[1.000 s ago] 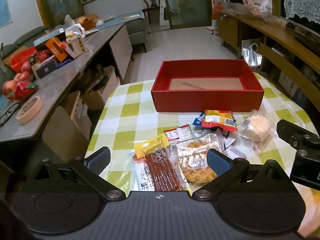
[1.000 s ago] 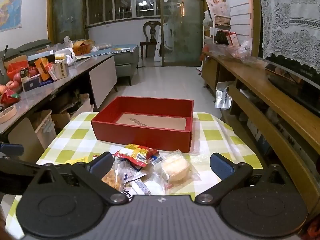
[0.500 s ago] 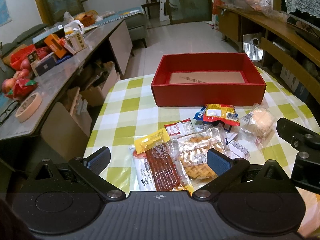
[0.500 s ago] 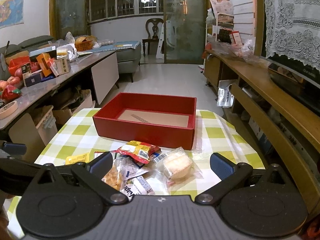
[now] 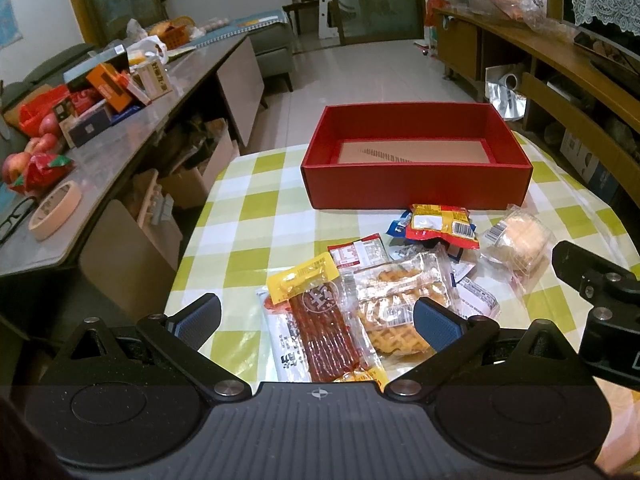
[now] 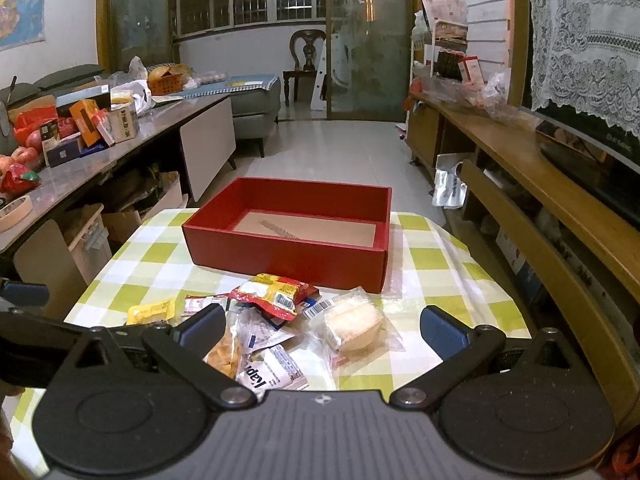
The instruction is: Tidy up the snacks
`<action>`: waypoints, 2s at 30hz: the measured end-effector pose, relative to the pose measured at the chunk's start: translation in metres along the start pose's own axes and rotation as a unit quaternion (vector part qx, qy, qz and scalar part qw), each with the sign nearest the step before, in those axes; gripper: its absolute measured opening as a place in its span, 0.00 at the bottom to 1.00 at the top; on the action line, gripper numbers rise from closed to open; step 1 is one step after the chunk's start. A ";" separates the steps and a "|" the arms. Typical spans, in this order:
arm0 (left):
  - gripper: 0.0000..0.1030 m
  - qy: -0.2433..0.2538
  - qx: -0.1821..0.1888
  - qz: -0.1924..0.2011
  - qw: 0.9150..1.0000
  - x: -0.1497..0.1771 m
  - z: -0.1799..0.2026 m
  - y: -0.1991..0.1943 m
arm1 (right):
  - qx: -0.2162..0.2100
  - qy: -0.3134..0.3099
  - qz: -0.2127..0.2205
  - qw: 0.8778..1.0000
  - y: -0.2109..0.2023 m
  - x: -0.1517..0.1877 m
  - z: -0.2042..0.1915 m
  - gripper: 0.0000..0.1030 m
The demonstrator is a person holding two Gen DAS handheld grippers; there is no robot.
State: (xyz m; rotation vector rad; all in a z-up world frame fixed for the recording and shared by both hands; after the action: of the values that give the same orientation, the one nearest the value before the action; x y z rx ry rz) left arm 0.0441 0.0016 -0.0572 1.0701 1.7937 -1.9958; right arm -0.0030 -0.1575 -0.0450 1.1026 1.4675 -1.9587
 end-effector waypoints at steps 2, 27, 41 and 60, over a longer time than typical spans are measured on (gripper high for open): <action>1.00 0.000 0.000 -0.001 1.000 0.000 -0.001 0.000 | 0.004 -0.003 -0.003 1.000 0.001 0.001 0.001 1.00; 1.00 -0.004 0.004 -0.003 1.000 -0.001 -0.004 0.001 | 0.004 0.012 -0.029 0.999 0.014 0.007 0.001 1.00; 1.00 -0.005 0.005 -0.008 1.000 0.000 -0.005 0.001 | 0.002 0.004 -0.032 0.999 0.016 0.007 0.000 1.00; 1.00 -0.049 0.020 -0.051 0.997 0.007 -0.026 0.020 | -0.007 0.023 -0.042 0.999 0.021 0.005 0.003 1.00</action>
State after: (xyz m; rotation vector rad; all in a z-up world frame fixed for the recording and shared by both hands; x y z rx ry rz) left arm 0.0608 0.0242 -0.0764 0.8908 1.7985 -2.1127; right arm 0.0092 -0.1664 -0.0610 1.1039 1.5746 -1.9878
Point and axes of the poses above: each gripper's, at about its wrist camera, not at the fingertips, and y roughly the way its jaws point, z to its right, x to its underside, the point moved 6 cm from there along y, roughly the way its jaws point, and after that the axes turned 14 degrees about x, right-handed, at the moved point
